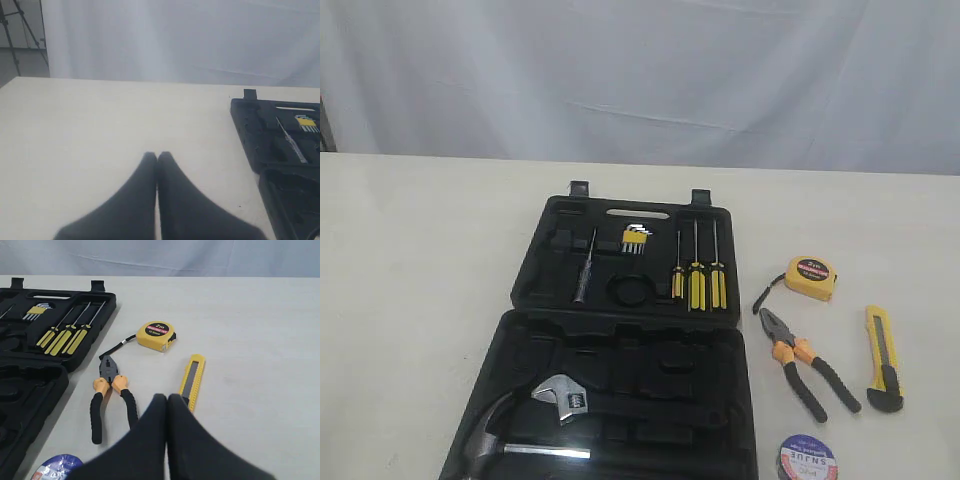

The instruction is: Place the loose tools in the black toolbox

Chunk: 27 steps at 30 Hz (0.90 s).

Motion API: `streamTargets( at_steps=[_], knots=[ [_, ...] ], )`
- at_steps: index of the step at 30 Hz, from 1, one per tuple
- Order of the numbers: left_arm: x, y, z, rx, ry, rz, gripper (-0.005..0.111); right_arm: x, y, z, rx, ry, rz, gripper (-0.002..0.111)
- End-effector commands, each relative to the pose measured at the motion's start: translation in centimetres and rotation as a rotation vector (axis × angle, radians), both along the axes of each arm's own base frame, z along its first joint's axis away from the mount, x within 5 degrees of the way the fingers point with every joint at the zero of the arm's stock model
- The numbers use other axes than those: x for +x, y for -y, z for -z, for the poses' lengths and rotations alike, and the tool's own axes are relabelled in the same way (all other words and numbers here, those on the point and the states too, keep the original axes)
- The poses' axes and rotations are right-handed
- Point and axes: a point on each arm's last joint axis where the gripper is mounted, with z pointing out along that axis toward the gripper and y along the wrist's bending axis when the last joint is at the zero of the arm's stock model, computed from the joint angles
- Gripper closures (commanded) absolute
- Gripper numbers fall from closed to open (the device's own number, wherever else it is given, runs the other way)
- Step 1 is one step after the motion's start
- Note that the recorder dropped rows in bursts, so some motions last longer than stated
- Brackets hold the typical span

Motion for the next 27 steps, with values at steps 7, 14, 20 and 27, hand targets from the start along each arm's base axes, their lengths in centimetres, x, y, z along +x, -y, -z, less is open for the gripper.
streamTargets(
  at_steps=[7,14,20,27],
  knots=[
    [0.0,0.0,0.1,-0.004,0.001,0.002,0.107,0.0,0.1,-0.1,-0.007,0.01,0.009,0.109],
    [0.0,0.0,0.1,-0.004,0.001,0.002,0.107,0.0,0.1,-0.1,-0.007,0.01,0.009,0.109],
    [0.0,0.0,0.1,-0.004,0.001,0.002,0.107,0.0,0.2,-0.5,-0.027,0.05,0.017,0.109],
    [0.0,0.0,0.1,-0.004,0.001,0.002,0.107,0.2,0.6,-2.3,-0.048,0.255,0.068,0.109]
  ],
)
